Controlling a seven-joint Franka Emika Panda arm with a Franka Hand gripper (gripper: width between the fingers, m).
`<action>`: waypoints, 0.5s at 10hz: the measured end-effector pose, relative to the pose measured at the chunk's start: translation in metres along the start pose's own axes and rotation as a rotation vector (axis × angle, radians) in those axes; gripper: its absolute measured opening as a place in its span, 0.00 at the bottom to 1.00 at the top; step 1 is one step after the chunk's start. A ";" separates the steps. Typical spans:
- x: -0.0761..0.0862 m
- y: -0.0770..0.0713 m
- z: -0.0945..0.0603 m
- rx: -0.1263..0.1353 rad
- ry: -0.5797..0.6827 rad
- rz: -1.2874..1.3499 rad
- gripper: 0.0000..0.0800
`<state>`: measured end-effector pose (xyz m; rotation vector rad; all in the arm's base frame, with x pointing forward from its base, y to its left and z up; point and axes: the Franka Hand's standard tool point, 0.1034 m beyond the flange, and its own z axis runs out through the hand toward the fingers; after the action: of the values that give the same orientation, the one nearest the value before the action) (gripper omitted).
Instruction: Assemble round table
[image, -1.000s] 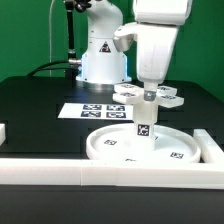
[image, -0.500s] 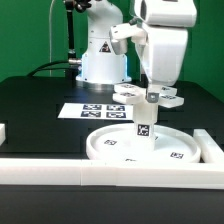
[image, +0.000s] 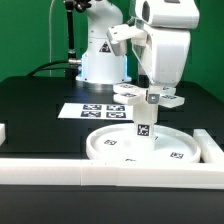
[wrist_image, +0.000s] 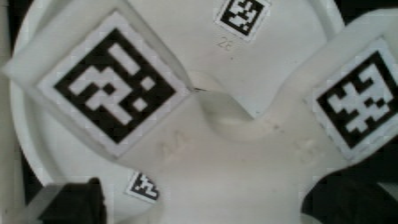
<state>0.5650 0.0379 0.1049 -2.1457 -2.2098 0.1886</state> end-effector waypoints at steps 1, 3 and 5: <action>-0.001 -0.001 0.003 0.006 0.000 0.002 0.81; -0.003 -0.002 0.007 0.012 -0.001 0.004 0.78; -0.003 -0.002 0.008 0.013 -0.001 0.005 0.56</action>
Offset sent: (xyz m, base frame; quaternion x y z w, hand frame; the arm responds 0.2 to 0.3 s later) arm 0.0035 0.0014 0.0014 -0.0081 0.0020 -0.0246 0.9997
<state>0.5622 0.0343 0.0979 -2.1455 -2.1980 0.2037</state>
